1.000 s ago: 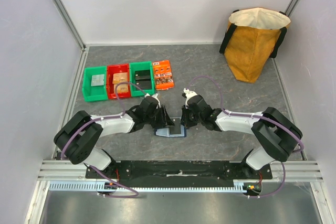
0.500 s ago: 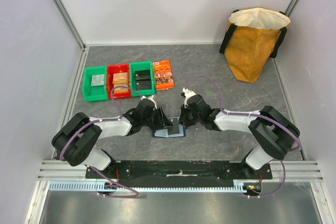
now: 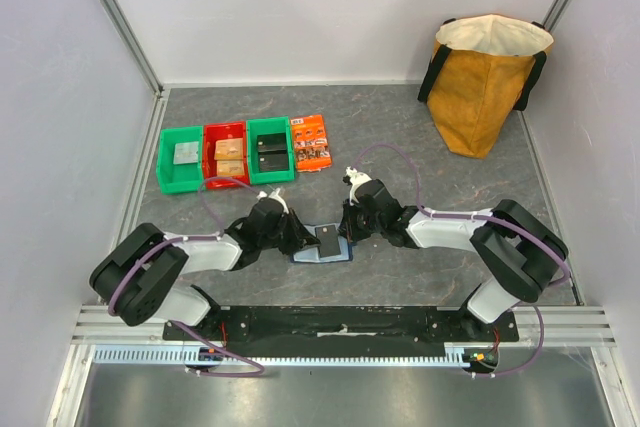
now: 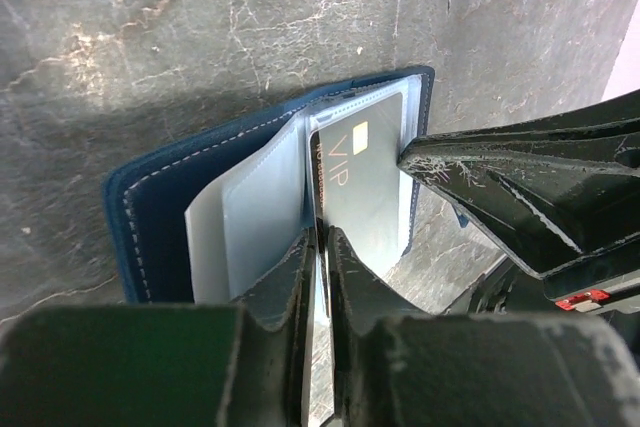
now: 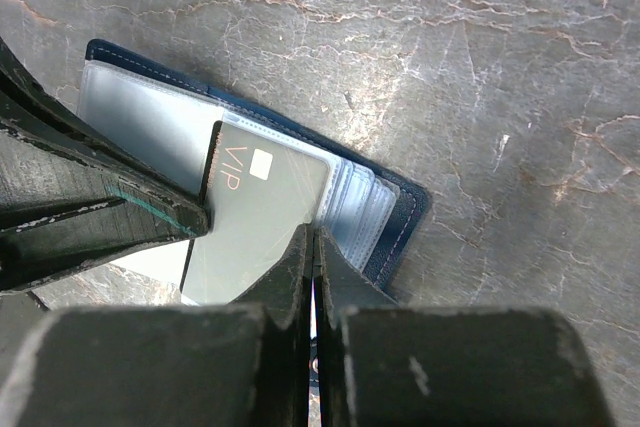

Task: Take the credit cards out of the card holder
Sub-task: Remove the credit card from the card holder.

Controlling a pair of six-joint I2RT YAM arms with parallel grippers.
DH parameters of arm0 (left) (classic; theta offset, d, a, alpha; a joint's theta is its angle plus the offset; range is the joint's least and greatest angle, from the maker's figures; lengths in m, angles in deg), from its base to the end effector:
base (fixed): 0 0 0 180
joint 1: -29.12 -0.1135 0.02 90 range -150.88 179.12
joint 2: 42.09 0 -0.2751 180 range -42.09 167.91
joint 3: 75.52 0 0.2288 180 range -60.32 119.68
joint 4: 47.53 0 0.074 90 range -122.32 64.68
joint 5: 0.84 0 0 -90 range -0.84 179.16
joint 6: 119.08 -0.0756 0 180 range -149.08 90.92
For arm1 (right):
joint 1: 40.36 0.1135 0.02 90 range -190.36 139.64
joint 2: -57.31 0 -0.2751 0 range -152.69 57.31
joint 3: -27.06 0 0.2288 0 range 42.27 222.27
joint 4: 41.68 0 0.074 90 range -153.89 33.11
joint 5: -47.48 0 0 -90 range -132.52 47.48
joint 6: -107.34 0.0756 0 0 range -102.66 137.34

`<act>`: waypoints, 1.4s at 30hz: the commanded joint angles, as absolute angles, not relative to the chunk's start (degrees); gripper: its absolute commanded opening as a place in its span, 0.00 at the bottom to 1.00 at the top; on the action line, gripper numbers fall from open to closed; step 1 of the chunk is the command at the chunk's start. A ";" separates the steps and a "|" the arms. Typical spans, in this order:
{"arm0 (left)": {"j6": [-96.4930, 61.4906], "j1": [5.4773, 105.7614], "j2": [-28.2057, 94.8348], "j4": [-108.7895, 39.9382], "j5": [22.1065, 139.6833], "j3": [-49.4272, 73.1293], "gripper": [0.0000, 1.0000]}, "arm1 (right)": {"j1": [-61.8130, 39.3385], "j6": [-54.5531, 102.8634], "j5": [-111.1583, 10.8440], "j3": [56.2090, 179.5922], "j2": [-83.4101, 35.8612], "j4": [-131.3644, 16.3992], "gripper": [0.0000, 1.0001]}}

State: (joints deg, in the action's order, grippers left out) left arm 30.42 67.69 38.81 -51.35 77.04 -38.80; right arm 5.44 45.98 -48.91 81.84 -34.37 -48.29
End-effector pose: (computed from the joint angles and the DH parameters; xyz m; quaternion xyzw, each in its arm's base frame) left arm 0.1881 -0.1703 0.1299 -0.1204 0.8956 -0.3780 0.2013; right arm 0.2165 0.2347 0.1484 -0.1586 0.9038 0.2791 0.2828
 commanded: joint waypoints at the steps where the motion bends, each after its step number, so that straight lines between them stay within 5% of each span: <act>1: 33.14 67.09 36.75 -54.82 77.82 -40.71 0.11 | 5.69 44.32 -48.05 80.76 -37.61 -55.74 0.00; 5: 34.29 66.74 36.83 -57.37 77.03 -42.12 0.02 | 5.78 44.24 -47.70 80.85 -37.88 -56.01 0.00; 20: 34.29 65.86 32.53 -55.00 77.38 -44.94 0.02 | 4.81 45.11 -45.68 80.94 -36.56 -56.80 0.00; 27: 33.41 65.86 33.32 -54.12 77.20 -44.15 0.02 | 4.90 45.90 -48.58 81.64 -30.94 -55.75 0.10; 42: 32.79 65.86 34.90 -54.12 76.41 -43.09 0.02 | 4.81 48.54 -61.24 82.52 -33.92 -44.14 0.12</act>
State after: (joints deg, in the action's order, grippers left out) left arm 33.51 66.09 34.20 -54.71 76.75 -44.31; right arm 4.98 47.32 -58.00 82.17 -31.79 -48.83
